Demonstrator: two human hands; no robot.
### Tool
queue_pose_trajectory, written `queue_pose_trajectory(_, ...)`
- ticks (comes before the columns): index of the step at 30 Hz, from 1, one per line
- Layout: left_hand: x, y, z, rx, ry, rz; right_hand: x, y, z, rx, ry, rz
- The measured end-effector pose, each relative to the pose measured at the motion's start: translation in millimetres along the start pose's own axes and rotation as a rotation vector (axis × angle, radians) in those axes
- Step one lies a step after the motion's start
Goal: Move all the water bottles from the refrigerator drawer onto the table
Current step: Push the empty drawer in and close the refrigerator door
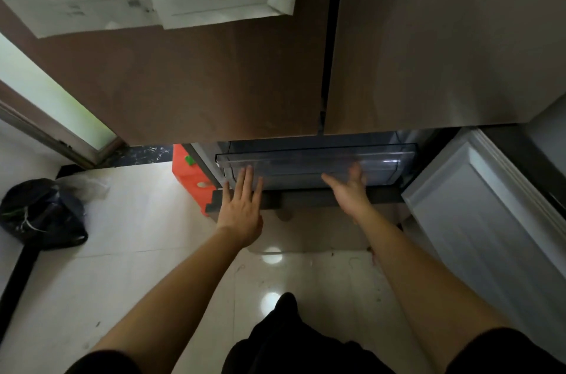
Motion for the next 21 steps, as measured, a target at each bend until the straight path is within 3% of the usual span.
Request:
queue_pose_trajectory(3,11.2,0.6,-4.5,-0.012,-0.064,0.005,2.0,1.2,2.1,-0.218,0.004,0.289)
queue_pose_trajectory(9,6.2,-6.1,-32.7,-0.035,-0.136,-0.002,-1.8,-6.9,-12.9,-0.318,-0.055,0.577)
queue_pose_trajectory(14,-7.9,-18.0,-57.5,-0.021,-0.137,0.042,-12.3,-26.3,-37.0,-0.216,-0.112,0.521)
queue_pose_trajectory(21,-2.1,-18.9,-59.2,0.037,-0.095,0.057,-6.5,-19.0,-34.7,-0.255,-0.084,0.564)
Point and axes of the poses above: each hand's wrist, its own z-axis away from the middle knuckle, its own x-axis out of the palm, y = z × x, the point moved 8 cm from there along -z, towards the middle knuckle, and after that the axes turned 8 degrees about y, right-handed, at the moved point
